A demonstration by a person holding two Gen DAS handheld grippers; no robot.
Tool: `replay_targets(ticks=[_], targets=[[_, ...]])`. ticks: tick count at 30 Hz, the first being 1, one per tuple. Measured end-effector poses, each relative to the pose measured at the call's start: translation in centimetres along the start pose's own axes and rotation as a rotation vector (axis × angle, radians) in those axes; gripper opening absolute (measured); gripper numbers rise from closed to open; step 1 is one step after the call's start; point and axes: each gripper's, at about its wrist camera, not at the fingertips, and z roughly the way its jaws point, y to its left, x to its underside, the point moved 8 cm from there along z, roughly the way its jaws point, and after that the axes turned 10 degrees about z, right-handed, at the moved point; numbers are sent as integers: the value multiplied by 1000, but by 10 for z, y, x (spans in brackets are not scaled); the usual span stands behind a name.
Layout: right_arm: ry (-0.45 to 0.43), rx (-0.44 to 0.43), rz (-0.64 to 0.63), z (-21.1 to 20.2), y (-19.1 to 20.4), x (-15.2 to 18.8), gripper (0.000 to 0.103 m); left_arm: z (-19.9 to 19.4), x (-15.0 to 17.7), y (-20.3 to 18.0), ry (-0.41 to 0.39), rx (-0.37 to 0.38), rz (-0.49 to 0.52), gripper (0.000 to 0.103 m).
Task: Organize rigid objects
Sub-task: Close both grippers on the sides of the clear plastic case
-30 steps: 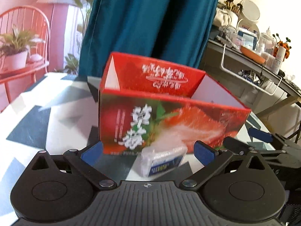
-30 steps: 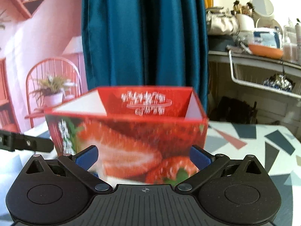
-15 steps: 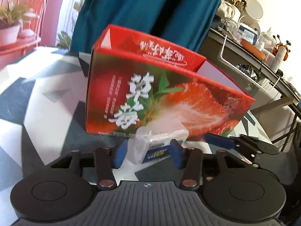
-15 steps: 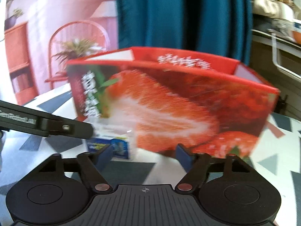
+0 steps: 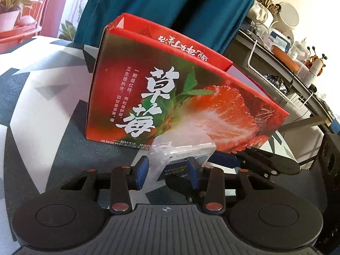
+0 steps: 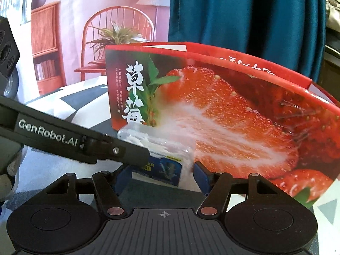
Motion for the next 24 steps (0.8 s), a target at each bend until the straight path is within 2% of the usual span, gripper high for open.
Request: replay_targets(ticks=[2, 6, 16, 24], targets=[[-2, -4, 13, 1, -3, -1, 56, 1, 0, 1, -1, -6, 0, 41], [-24, 17, 20, -2, -6, 0, 44, 0, 0, 4, -17, -19, -10, 41], [-38, 3, 20, -5, -8, 2, 40, -4, 0, 4, -23, -36, -9, 42], [-65, 25, 12, -29, -2, 4, 38, -20, 0, -10, -19, -28, 3, 42]])
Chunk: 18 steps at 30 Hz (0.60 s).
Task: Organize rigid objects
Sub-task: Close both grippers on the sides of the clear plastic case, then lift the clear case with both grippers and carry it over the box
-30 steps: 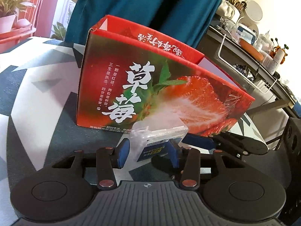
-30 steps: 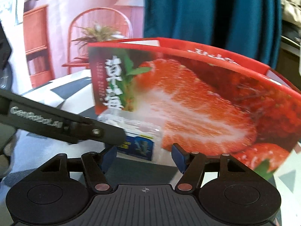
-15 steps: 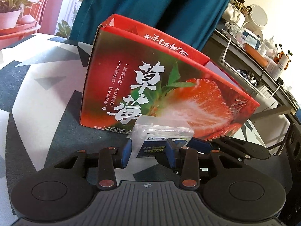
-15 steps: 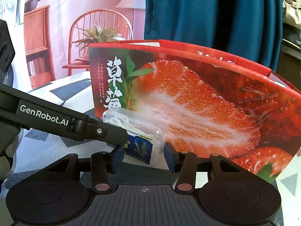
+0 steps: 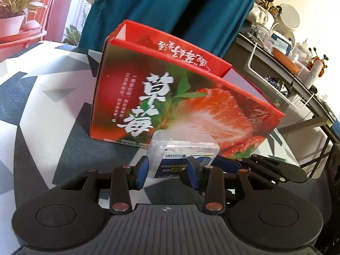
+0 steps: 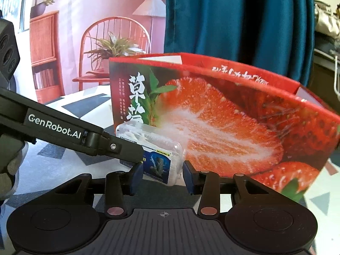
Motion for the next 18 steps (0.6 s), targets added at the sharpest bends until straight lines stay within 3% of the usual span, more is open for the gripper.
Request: replay_targets(ticks=[18], targets=[[-44, 16, 85, -69, 1, -13, 38, -45, -9, -48, -26, -10, 54, 42]])
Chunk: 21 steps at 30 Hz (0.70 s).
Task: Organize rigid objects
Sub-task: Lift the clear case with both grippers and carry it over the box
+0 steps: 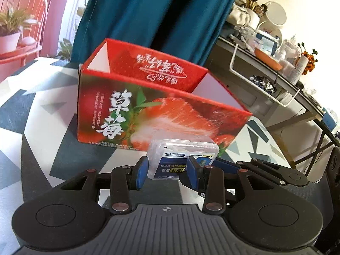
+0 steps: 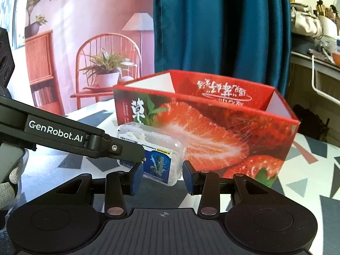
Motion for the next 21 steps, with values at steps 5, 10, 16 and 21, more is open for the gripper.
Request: replay_targets(ticks=[5, 10, 16, 21], targets=[[-21, 3, 5, -20, 5, -9, 38, -16, -6, -10, -15, -2, -14, 42], [-76, 18, 1, -42, 6, -31, 38, -31, -29, -25, -65, 9, 23, 42], [-125, 30, 27, -59, 0, -77, 38, -40, -75, -39, -115, 16, 60, 42], [-139, 34, 41, -53, -13, -113, 38, -33, -106, -42, -133, 20, 62, 42]])
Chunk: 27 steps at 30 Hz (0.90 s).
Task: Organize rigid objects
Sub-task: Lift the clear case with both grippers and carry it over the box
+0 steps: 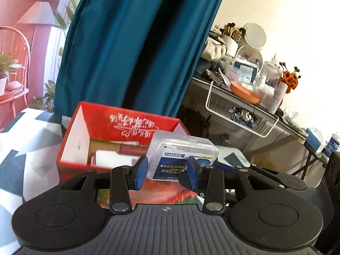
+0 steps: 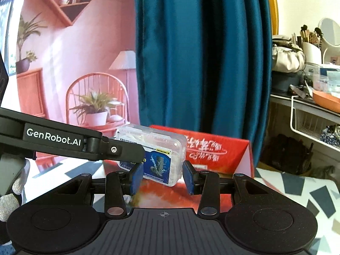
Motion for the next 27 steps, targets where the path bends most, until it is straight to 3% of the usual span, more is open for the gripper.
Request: replay_targets(ticks=[9, 27], targets=[[13, 13, -4, 41, -20, -36, 38, 37, -27, 14, 17, 5, -21, 42], [136, 28, 8, 139, -46, -22, 38, 113, -17, 66, 111, -16, -49, 42]])
